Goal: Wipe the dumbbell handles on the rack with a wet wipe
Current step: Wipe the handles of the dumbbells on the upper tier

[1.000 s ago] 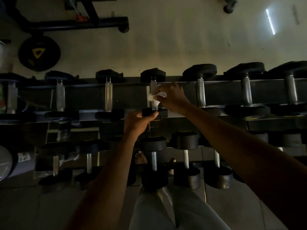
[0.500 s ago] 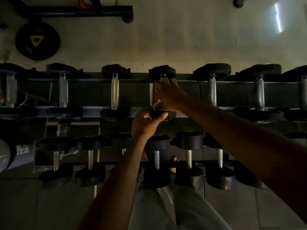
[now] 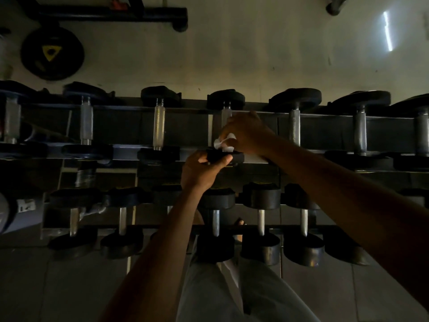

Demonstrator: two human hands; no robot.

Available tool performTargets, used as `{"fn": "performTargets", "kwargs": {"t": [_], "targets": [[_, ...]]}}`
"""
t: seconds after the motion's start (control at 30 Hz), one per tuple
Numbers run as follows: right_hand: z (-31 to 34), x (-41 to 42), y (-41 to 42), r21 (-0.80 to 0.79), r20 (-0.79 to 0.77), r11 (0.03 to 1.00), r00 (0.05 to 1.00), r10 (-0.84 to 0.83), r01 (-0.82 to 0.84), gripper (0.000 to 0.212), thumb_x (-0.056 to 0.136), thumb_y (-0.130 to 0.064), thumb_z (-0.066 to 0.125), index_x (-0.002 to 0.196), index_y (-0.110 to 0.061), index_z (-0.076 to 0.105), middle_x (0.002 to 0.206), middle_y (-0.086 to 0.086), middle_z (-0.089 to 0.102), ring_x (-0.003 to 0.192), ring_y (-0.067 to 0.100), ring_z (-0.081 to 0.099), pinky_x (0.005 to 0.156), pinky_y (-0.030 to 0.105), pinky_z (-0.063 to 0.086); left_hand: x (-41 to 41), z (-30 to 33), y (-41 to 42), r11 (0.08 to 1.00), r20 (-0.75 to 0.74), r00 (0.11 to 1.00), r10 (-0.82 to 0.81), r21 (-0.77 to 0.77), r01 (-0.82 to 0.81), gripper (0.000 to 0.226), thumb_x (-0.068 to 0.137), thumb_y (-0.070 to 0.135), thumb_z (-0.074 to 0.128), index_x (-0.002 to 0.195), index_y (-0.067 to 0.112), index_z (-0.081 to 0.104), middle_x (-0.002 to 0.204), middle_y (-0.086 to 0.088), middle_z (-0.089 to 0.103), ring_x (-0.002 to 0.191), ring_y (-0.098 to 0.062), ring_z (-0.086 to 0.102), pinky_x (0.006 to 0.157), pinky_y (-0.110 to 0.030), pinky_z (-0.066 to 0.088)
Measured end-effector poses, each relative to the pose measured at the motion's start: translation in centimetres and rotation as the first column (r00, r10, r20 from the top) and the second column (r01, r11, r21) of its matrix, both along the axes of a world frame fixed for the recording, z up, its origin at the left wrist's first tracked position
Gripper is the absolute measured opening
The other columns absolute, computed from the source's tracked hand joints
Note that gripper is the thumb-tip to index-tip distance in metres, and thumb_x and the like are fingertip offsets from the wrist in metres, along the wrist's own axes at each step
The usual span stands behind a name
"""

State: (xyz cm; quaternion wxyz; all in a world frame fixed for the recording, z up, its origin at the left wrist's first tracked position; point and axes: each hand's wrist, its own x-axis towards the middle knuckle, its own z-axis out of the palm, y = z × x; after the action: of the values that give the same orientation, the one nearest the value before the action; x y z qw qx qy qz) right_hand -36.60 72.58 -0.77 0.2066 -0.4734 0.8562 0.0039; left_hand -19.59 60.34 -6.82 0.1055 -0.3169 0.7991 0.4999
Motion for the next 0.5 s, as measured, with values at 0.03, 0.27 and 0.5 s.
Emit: {"fn": "performTargets", "kwargs": {"t": [0.03,0.27,0.5], "targets": [[-0.5,0.1,0.9,-0.066,0.099,0.993,0.991,-0.093,0.100,0.025,0.096,-0.044,0.065,0.118,-0.034,0.068,0.127,-0.003,0.064,0.124,0.020,0.054,0.108,0.046,0.040,0.0,-0.1,0.0,1.000,-0.010,1.000,-0.015,-0.003,0.015,0.053,0.080,0.084,0.067,0.105,0.039,0.076,0.096,0.019,0.074,0.091,0.004,0.067,0.071,-0.022,0.048],[-2.3,2.2,3.7,-0.112,0.489,0.822,0.750,-0.444,0.559,0.025,0.098,-0.041,0.067,0.114,-0.022,0.070,0.109,-0.012,0.062,0.102,0.002,0.055,0.079,0.018,0.039,0.0,-0.3,-0.3,0.999,-0.020,1.000,0.020,0.028,-0.019,0.064,0.067,0.093,0.065,0.100,0.039,0.079,0.094,0.018,0.077,0.092,0.000,0.071,0.079,-0.028,0.057],[-3.3,2.4,4.0,-0.002,0.664,0.692,0.518,-0.539,0.722,0.031,0.096,-0.042,0.069,0.118,-0.021,0.069,0.110,-0.008,0.065,0.096,0.002,0.058,0.075,0.019,0.040,0.1,-0.6,-0.1,1.000,-0.020,1.000,0.009,0.005,-0.008,0.051,0.077,0.084,0.069,0.100,0.039,0.078,0.094,0.021,0.076,0.091,0.005,0.070,0.075,-0.022,0.052]]}}
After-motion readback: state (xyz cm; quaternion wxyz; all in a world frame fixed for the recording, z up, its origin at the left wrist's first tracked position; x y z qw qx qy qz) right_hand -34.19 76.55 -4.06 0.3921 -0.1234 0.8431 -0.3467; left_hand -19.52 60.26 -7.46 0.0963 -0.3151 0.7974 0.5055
